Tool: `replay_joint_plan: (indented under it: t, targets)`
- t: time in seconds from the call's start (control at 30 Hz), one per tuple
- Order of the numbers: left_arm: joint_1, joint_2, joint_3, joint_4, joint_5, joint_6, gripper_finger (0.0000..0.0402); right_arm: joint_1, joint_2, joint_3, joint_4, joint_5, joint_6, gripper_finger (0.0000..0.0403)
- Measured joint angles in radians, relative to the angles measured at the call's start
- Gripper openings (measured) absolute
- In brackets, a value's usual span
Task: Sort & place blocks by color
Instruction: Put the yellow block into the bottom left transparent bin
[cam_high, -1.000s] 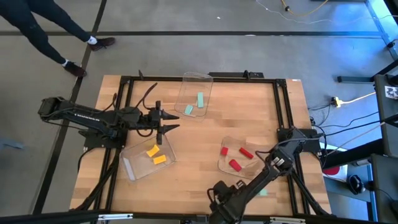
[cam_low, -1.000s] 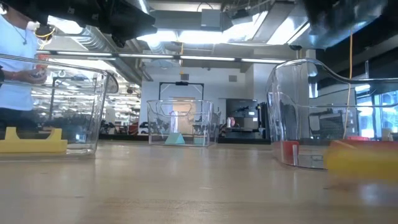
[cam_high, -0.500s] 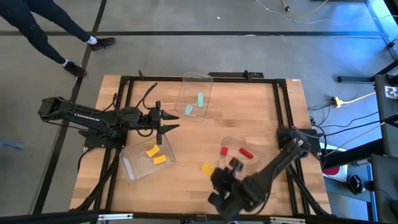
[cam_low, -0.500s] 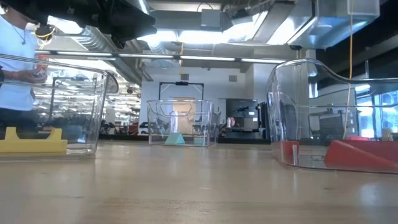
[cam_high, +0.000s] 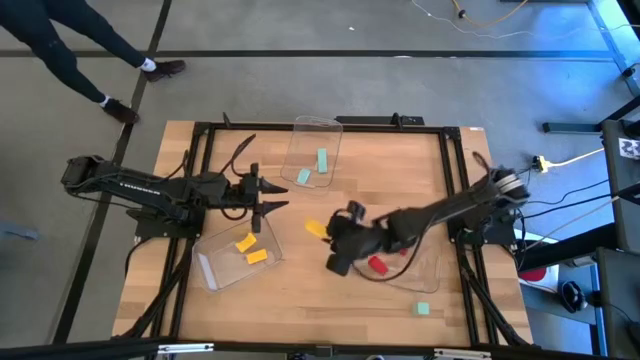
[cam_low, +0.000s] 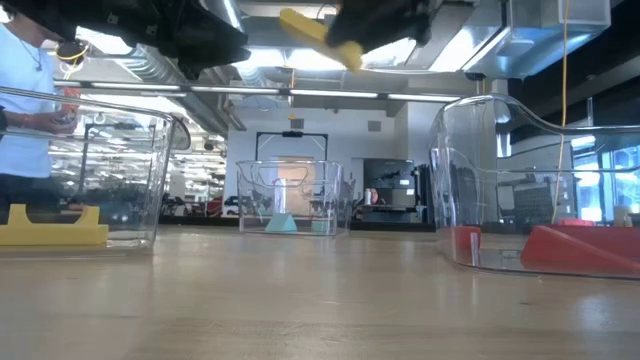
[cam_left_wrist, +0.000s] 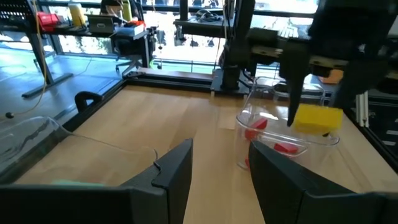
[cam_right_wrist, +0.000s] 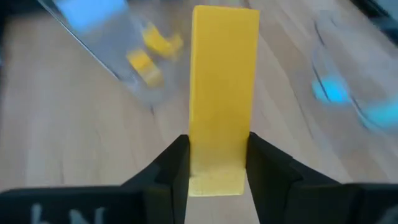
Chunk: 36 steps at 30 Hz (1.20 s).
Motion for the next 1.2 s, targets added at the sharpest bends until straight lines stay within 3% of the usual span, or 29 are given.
replay_joint_plan:
  t: [0.27,0.37,0.5,0.7,1.2]
  targets:
    - [-0.001,0.0,0.0,-0.006,0.007,-0.015,0.0149,-0.208,-0.182,-0.514,0.867,-0.278,-0.233,0.0124]
    - [0.0,0.0,0.0,0.007,0.008,-0.015,0.0149,-0.268,-0.184,-0.637,1.151,-0.365,-0.273,0.0124]
    - [-0.001,0.0,0.0,0.005,0.031,-0.028,0.0149,-0.317,-0.165,-0.722,1.372,-0.377,-0.297,0.0124]
    - [0.0,0.0,0.0,0.023,0.07,-0.005,0.0149,-0.353,-0.164,-0.71,1.383,-0.467,-0.311,0.0124]
    - [0.0,0.0,0.0,0.034,0.044,0.031,0.0149,-0.353,-0.164,-0.652,1.316,-0.485,-0.367,0.0124]
